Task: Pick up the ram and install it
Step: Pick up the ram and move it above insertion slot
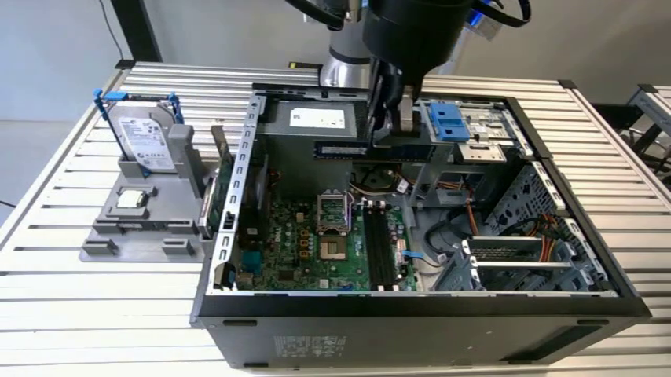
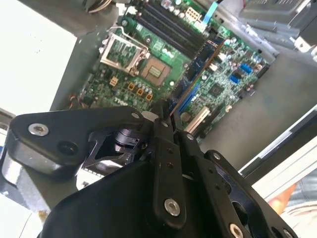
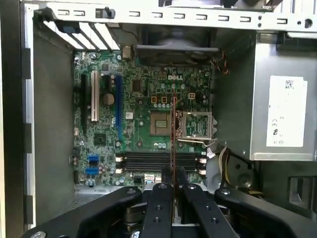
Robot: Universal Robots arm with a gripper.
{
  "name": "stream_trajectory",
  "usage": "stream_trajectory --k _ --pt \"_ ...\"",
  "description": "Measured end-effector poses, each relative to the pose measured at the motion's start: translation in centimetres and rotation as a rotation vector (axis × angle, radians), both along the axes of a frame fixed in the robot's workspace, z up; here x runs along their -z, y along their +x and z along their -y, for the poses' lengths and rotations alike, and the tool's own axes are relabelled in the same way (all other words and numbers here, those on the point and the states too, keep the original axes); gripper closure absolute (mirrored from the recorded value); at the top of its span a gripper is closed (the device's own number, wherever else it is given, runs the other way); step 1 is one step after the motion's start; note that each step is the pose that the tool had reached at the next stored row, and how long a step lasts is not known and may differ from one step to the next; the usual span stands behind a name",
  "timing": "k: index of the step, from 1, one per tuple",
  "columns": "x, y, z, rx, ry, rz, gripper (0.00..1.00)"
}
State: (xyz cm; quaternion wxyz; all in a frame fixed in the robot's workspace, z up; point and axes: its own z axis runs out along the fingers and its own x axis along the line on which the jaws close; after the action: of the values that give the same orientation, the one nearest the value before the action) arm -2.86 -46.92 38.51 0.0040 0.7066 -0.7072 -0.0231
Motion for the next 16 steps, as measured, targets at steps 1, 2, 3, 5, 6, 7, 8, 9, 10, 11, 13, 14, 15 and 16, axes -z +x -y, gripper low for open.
stream_trajectory --k 1,2,3,5,6,7,8,9,10,11,13,14,15,16 --pt "0.0 0.44 0.0 0.0 0.0 0.0 1.0" --pt "0.0 0.88 0.0 0.0 0.0 0.0 1.0" --pt "0.0 1.36 0.0 0.0 0.0 0.0 1.0" --pt "0.0 2.27 0.0 0.0 0.0 0.0 1.0" --pt "0.0 2.69 0.0 0.0 0.0 0.0 1.0" --pt "0.01 3.11 0.0 0.0 0.0001 0.0 1.0" --pt "0.0 3.5 -0.01 0.0 0.0 -0.0001 1.0" --pt "-0.01 3.84 -0.01 0.001 -0.0002 0.0 1.0" --pt "-0.01 4.19 0.0 0.001 -0.0002 -0.0001 1.0" --pt "0.0 4.53 0.0 0.002 0.0 0.0 1.0" --pt "0.0 5.22 0.0 0.002 -0.0001 0.0 1.0" --pt "0.0 5.45 0.0 0.002 -0.0001 0.0 1.0" --pt "0.0 5.57 -0.01 0.002 0.0 -0.0001 1.0" --pt "0.0 5.62 -0.01 0.002 0.0 0.0 1.0"
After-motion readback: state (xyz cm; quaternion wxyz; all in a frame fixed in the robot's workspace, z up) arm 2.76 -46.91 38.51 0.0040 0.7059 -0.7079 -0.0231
